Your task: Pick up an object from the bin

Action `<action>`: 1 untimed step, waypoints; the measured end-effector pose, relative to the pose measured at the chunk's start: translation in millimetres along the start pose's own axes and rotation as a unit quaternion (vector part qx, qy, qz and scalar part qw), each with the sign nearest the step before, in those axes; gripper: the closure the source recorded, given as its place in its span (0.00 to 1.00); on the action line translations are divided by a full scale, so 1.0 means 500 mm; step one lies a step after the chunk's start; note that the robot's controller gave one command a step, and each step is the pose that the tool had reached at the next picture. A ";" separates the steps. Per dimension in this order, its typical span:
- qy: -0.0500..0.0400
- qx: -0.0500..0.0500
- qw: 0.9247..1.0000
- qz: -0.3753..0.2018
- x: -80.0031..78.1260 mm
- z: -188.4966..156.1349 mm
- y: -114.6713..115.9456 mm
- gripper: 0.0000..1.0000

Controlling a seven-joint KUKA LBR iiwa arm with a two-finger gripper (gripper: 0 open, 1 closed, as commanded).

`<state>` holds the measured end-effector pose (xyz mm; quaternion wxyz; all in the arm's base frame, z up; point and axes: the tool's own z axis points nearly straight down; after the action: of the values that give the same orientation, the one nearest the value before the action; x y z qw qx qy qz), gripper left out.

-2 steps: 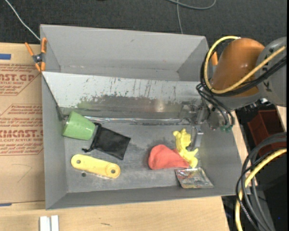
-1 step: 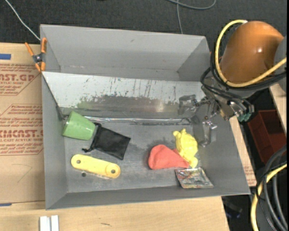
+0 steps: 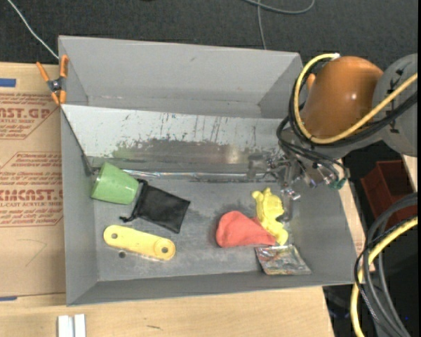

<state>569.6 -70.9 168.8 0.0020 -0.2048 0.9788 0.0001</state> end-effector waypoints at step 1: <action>0.002 -0.001 1.000 0.011 0.006 0.043 0.005 0.00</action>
Offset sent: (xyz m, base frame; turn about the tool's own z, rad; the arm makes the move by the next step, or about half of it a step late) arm 0.0096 0.0091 0.0061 0.0679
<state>566.0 -69.6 147.1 -0.0003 -0.1944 0.9809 0.0010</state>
